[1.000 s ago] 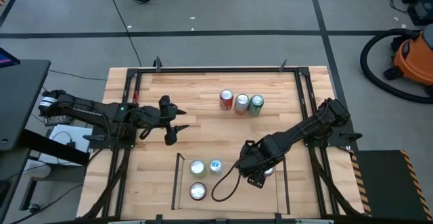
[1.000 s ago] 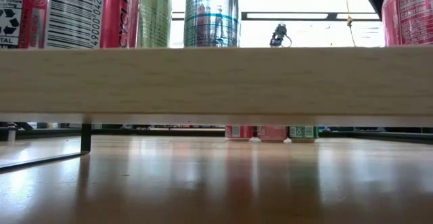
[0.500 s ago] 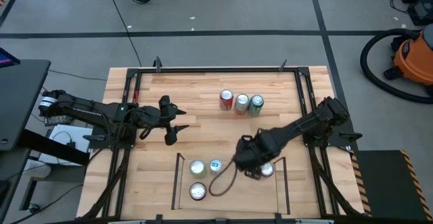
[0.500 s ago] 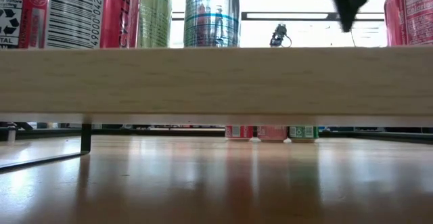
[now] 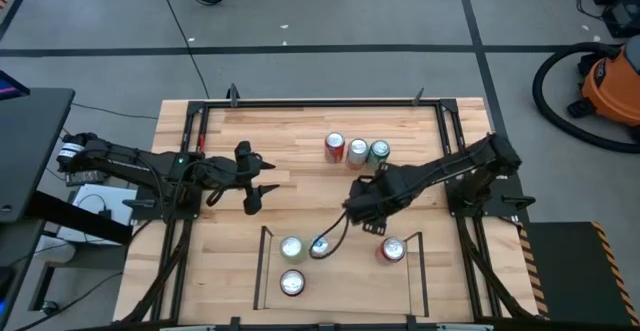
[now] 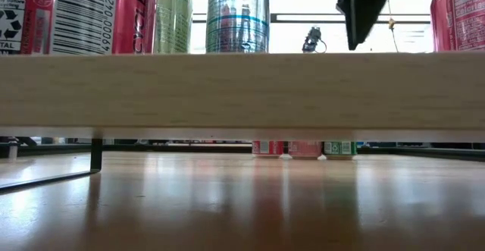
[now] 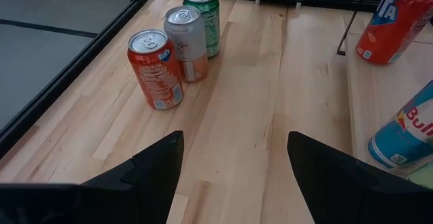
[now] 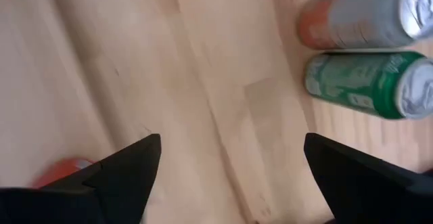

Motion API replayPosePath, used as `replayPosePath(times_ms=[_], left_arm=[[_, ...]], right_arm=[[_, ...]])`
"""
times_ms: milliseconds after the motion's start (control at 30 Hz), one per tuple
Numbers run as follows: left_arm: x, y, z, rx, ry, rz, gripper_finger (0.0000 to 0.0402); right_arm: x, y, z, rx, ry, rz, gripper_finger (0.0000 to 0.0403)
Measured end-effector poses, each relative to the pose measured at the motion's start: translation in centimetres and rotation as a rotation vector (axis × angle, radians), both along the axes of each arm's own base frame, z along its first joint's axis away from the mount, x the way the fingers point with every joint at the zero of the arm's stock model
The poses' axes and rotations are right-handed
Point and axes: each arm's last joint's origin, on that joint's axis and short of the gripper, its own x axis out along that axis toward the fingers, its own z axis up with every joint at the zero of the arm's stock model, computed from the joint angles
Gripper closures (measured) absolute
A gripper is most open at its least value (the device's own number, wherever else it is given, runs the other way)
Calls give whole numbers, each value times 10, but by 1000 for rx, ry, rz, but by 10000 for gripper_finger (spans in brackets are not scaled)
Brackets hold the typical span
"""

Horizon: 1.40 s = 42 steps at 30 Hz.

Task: Place canned beverage on shelf
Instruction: Put the green soda can on the shelf

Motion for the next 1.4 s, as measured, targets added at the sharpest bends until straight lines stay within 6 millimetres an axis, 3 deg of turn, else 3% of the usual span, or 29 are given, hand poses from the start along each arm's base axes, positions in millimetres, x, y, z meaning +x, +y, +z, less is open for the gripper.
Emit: replayPosePath(times_ms=[600,833,1033,1400], left_arm=[[1,0,1,-12,-15,7,127],[4,-1,9,-57,-116,25,127],[4,0,9,-44,-112,21,127],[4,1,7,17,-71,-1,127]], right_arm=[[-59,-109,-27,-31,-126,-92,26],[-63,-131,-19,-74,-157,-48,8],[-59,-154,-25,-13,-155,-29,4],[-62,-155,-28,-125,-14,93,3]])
